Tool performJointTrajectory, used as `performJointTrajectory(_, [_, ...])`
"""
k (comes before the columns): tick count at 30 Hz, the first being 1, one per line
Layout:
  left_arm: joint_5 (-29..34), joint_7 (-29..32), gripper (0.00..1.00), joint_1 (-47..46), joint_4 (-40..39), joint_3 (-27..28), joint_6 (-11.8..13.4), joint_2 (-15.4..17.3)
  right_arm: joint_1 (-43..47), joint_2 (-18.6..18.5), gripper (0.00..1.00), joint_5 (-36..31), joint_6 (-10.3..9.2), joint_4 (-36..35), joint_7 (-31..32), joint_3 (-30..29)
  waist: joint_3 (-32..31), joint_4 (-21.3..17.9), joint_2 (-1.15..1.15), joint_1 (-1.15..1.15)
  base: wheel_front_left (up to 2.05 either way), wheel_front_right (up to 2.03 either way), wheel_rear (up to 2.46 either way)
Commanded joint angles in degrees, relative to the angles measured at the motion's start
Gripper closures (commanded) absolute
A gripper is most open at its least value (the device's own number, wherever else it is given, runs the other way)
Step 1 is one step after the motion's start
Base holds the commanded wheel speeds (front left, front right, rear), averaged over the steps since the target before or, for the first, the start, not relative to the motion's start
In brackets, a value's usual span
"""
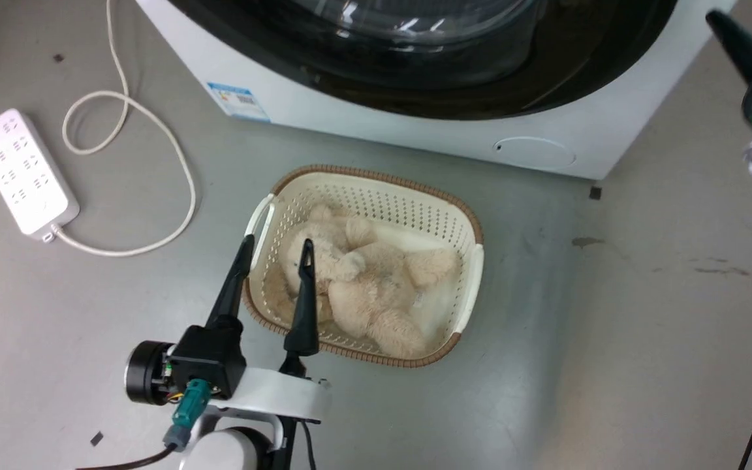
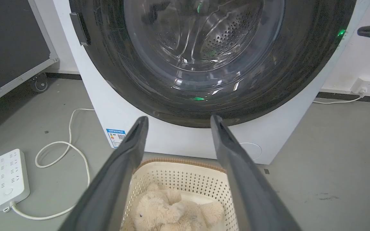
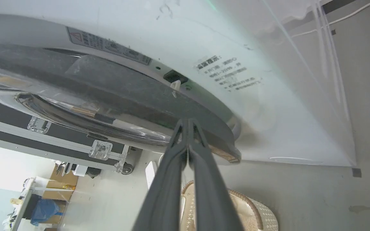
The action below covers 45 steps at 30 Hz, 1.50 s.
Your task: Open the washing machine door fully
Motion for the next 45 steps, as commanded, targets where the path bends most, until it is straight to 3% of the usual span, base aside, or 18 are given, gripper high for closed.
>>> performJointTrajectory(1, [-0.2, -0.5, 0.0, -1.0, -0.3, -0.3, 0.2, 0.0, -2.2, 0.1, 1.0, 1.2, -0.01, 0.8, 0.6, -0.4, 0.5, 0.4, 0.0, -0.01, 0.0, 0.0, 0.0])
performJointTrajectory(10, [-0.8, -1.7, 0.0, -2.7, -0.7, -1.8, 0.6, 0.1, -14.4, -0.2, 1.0, 2.9, -0.02, 10.9, 6.6, -4.9, 3.8, 3.0, 0.0, -0.01, 0.0, 0.0, 0.0])
performJointTrajectory(23, [-1.8, -3.2, 0.0, -3.8, -0.6, -4.3, 2.0, 0.1, -21.2, 0.0, 1.0, 5.8, -0.02, 19.0, 15.5, -9.9, 5.2, 4.6, 0.0, -0.01, 0.0, 0.0, 0.0])
performJointTrajectory(32, [-1.7, -4.3, 0.0, -3.4, 0.5, -4.2, 1.7, 0.1, -18.1, 2.9, 1.0, 9.1, -0.03, 22.4, 21.6, -13.9, 1.4, 3.4, 0.0, -0.01, 0.0, 0.0, 0.0])
performJointTrajectory(45, [-0.2, -4.3, 0.0, 1.4, 2.2, -1.6, -0.5, 0.1, -3.9, 8.7, 1.0, 8.4, -0.03, 17.4, 27.1, -10.8, -8.6, 0.1, 0.0, -0.01, 0.0, 0.0, 0.0])
